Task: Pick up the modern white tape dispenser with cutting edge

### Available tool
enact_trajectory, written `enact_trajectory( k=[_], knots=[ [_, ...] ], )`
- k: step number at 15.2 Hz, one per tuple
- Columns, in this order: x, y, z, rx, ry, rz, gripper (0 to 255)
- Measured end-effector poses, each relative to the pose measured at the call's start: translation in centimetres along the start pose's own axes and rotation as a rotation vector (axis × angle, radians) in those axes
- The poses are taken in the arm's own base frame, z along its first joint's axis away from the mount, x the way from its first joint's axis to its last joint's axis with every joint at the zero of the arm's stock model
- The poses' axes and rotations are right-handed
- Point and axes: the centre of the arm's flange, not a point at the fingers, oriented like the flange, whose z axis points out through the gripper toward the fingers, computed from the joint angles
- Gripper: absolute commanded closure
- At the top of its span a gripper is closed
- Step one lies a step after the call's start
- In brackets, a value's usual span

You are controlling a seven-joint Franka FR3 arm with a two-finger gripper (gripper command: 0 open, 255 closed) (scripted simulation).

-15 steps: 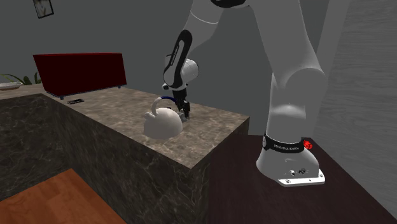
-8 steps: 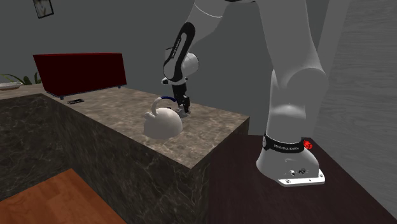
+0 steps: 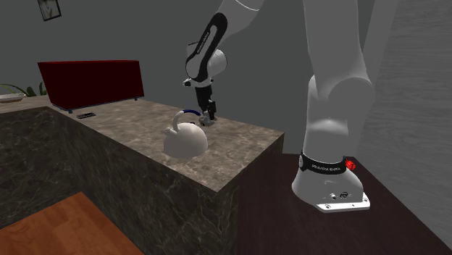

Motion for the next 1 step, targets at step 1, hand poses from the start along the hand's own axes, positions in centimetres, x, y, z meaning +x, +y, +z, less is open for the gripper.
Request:
enact_trajectory(
  k=[1],
  knots=[
    [-0.09, 0.0, -0.31, 0.0, 0.0, 0.0, 255]
  ],
)
